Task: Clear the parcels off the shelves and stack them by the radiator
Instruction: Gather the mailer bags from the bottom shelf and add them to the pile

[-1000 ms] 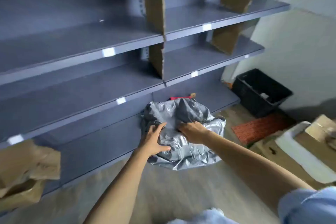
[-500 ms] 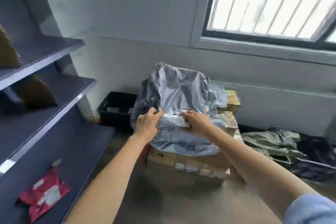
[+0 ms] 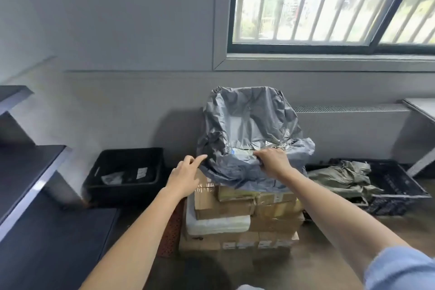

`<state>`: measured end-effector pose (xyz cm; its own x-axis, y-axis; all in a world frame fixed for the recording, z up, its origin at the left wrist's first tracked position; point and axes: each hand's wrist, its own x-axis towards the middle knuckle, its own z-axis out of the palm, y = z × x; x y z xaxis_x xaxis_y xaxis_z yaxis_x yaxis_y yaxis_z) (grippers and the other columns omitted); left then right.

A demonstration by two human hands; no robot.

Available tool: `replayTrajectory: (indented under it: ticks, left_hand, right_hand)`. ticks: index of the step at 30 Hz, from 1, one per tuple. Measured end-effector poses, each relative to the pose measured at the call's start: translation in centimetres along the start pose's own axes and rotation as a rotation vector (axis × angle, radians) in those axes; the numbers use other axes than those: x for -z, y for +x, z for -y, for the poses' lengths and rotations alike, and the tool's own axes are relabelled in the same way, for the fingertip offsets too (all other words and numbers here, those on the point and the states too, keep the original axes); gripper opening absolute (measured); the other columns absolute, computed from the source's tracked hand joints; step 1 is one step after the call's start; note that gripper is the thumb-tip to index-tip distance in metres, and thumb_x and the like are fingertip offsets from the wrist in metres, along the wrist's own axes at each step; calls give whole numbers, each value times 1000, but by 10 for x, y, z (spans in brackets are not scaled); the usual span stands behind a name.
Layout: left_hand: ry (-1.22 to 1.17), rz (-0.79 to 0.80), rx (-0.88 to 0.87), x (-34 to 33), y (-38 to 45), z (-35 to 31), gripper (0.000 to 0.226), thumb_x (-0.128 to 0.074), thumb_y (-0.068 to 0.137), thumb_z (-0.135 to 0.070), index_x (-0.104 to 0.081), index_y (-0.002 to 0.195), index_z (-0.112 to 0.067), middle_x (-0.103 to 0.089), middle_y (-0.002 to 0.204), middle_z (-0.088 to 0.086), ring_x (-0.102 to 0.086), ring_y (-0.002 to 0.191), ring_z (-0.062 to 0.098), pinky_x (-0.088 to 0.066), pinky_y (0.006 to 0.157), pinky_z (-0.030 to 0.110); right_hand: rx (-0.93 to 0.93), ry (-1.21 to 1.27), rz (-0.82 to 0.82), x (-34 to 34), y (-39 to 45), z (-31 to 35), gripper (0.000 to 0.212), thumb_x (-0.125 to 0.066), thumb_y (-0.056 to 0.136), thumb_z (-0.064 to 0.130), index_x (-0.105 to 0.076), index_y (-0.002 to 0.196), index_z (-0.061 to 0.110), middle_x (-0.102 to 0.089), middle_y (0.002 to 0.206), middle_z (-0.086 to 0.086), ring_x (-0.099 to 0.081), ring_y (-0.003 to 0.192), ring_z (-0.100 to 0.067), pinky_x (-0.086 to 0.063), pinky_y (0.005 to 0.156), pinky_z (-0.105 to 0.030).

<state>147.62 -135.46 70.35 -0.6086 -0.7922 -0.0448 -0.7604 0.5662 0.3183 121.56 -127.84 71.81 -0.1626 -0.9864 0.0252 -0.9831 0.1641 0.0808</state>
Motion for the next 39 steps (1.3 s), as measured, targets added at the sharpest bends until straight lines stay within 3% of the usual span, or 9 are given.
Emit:
replayTrajectory:
  ticks: [8, 15, 18, 20, 23, 28, 32, 35, 39]
  left_hand:
    - [18, 102, -10, -18, 132, -27, 47, -44, 92, -15, -39, 138, -24, -55, 123, 6, -57, 105, 25, -49, 85, 36]
    - [-10, 195, 116, -56, 232, -72, 44, -41, 93, -15, -41, 136, -22, -55, 122, 7, -57, 102, 25, -42, 71, 29]
    - [-84, 177, 198, -73, 261, -91, 40, -42, 93, -17, -46, 133, -21, -51, 130, 5, -52, 114, 23, -47, 86, 33]
    - [-134, 164, 264, -87, 270, -99, 40, -43, 93, -17, -48, 132, -20, -48, 135, 4, -48, 122, 21, -45, 95, 34]
    - [-170, 212, 374, -108, 268, -100, 39, -43, 94, -18, -49, 132, -22, -48, 136, 4, -50, 119, 22, -45, 91, 34]
    - [-197, 268, 516, -126, 236, -88, 36, -44, 93, -20, -51, 128, -21, -52, 125, 4, -49, 117, 24, -44, 93, 36]
    - [-202, 296, 593, -128, 220, -87, 37, -44, 95, -19, -49, 132, -21, -51, 127, 4, -47, 119, 21, -41, 96, 33]
    - [-204, 260, 601, -123, 213, -92, 38, -44, 94, -18, -49, 132, -20, -52, 127, 7, -50, 117, 22, -43, 95, 34]
    - [-240, 187, 669, -112, 186, -91, 37, -44, 94, -19, -51, 130, -24, -49, 132, 5, -47, 123, 24, -43, 96, 36]
  right_hand:
    - [-148, 55, -40, -34, 99, -117, 24, -48, 84, 11, -61, 101, 22, -67, 109, -3, -60, 106, -23, -41, 87, -37]
    - [-79, 130, 21, -71, 187, -209, 28, -49, 81, 8, -59, 102, 23, -67, 110, 0, -58, 107, -23, -40, 87, -39]
    - [14, 141, 56, -87, 227, -239, 35, -49, 79, 7, -60, 109, 22, -66, 112, -1, -57, 111, -24, -38, 88, -39]
    - [85, 112, 98, -102, 249, -247, 38, -50, 79, 8, -60, 114, 21, -65, 115, -2, -56, 112, -25, -39, 89, -39]
    - [178, 90, 240, -135, 272, -247, 37, -49, 79, 6, -57, 114, 18, -63, 117, -4, -56, 111, -26, -41, 88, -39]
    - [209, 58, 497, -175, 279, -250, 13, -45, 85, 7, -40, 86, 18, -63, 105, -9, -60, 99, -28, -45, 73, -33]
    - [208, 11, 548, -173, 281, -247, 7, -47, 87, 15, -47, 94, 18, -62, 112, -9, -59, 104, -26, -45, 78, -32]
    - [106, -37, 582, -153, 291, -230, 35, -46, 86, 11, -48, 122, 9, -55, 128, -13, -53, 118, -29, -41, 101, -43]
    - [-11, 108, 484, -102, 302, -179, 82, -61, 79, 5, -12, 142, -12, -22, 149, -25, -33, 134, -37, -34, 110, -43]
